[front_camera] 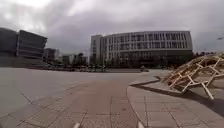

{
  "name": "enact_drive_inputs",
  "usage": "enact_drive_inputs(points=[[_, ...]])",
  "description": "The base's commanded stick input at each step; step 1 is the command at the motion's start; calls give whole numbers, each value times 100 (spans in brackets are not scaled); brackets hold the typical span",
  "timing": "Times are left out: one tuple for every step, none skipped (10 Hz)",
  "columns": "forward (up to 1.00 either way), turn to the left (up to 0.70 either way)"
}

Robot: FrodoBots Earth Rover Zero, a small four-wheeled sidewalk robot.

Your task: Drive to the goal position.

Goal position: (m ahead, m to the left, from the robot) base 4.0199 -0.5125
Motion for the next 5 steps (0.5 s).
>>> enact_drive_inputs(points=[[45,-27],[45,-27],[45,-27],[45,-27],[45,-27]])
